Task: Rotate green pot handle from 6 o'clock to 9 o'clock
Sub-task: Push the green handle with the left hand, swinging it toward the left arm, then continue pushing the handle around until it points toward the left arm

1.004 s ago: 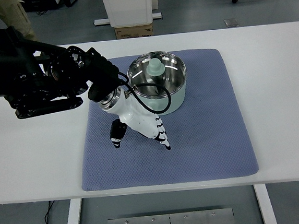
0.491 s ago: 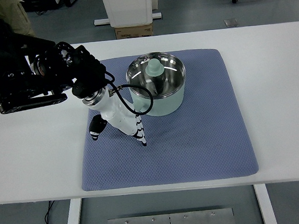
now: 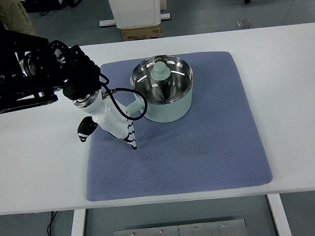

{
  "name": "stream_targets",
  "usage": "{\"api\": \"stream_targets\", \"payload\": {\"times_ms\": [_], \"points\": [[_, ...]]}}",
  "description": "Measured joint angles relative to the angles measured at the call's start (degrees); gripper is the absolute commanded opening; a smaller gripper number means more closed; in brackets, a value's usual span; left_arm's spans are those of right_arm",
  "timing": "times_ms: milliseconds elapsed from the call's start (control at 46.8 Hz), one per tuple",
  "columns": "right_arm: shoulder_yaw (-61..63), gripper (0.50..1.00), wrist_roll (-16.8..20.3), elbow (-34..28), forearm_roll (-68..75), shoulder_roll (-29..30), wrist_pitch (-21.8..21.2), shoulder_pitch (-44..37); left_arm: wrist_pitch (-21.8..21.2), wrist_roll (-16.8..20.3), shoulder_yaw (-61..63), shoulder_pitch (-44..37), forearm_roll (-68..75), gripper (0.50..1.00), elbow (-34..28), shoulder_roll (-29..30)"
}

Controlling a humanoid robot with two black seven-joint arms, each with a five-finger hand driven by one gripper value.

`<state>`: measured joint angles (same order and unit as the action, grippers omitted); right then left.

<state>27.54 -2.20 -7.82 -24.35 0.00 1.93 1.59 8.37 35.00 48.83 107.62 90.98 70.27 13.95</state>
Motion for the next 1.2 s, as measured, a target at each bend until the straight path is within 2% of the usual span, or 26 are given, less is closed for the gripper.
{"api": "stream_targets", "payload": {"times_ms": [641, 1196], "points": [[0.02, 1.000, 0.00, 0.00, 0.00, 0.00, 0.00, -0.01, -0.04, 0.00, 1.15, 0.01, 2.82, 1.000, -4.69, 0.23], [0.01, 1.000, 0.00, 0.00, 0.00, 0.00, 0.00, -0.01, 0.07, 0.00, 3.56, -0.36, 3.59, 1.000, -6.10, -0.32]]}}
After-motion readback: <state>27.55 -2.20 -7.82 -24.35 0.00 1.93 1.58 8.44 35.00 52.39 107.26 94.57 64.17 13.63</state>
